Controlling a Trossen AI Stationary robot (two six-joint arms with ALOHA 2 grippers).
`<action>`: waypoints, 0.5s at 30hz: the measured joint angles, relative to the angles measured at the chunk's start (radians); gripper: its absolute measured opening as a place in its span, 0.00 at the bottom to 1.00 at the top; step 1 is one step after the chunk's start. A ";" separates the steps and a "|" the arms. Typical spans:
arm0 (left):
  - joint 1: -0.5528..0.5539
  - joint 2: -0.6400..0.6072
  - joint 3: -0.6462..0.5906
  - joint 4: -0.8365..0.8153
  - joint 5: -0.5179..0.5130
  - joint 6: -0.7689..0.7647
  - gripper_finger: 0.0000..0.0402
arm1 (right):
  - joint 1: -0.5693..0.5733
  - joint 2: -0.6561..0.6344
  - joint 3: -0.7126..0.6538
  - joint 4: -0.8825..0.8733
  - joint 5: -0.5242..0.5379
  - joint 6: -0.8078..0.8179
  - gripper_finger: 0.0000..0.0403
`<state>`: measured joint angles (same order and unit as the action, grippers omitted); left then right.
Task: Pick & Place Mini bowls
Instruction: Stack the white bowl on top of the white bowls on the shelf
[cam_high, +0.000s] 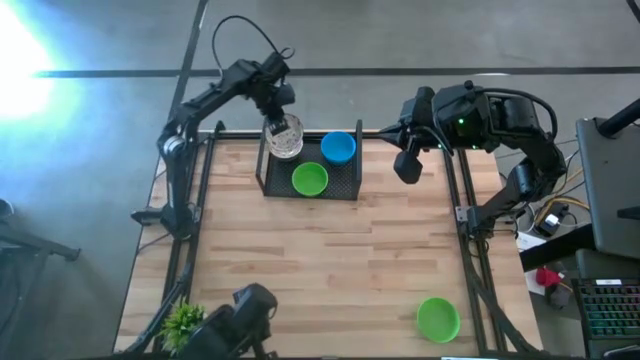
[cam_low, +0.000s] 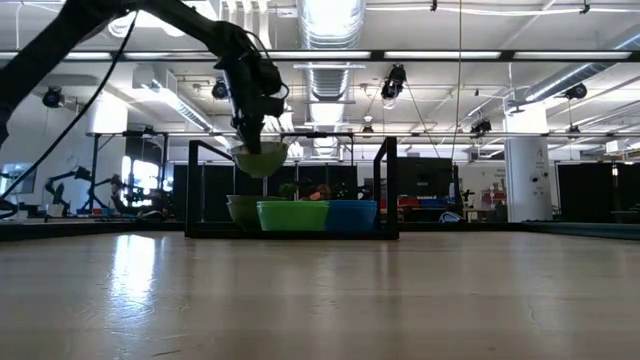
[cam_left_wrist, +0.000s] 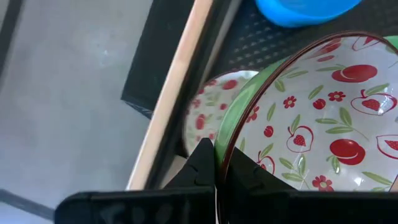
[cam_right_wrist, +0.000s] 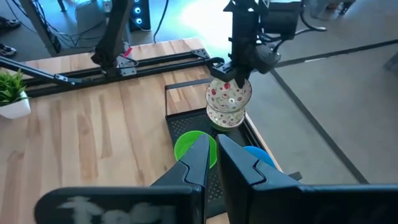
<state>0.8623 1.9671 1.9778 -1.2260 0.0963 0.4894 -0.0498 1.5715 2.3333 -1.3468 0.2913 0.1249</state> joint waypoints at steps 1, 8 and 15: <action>0.000 0.007 0.003 0.001 -0.007 0.007 0.01 | 0.000 0.000 0.000 0.000 0.000 0.000 0.07; 0.000 0.052 0.006 0.002 -0.010 0.015 0.01 | 0.000 0.000 0.000 0.000 0.001 0.000 0.07; -0.002 0.086 0.004 0.010 -0.044 0.014 0.01 | -0.001 0.000 0.000 0.002 0.050 -0.002 0.07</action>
<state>0.8608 2.0527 1.9816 -1.2161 0.0526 0.5037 -0.0503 1.5719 2.3333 -1.3444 0.3417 0.1228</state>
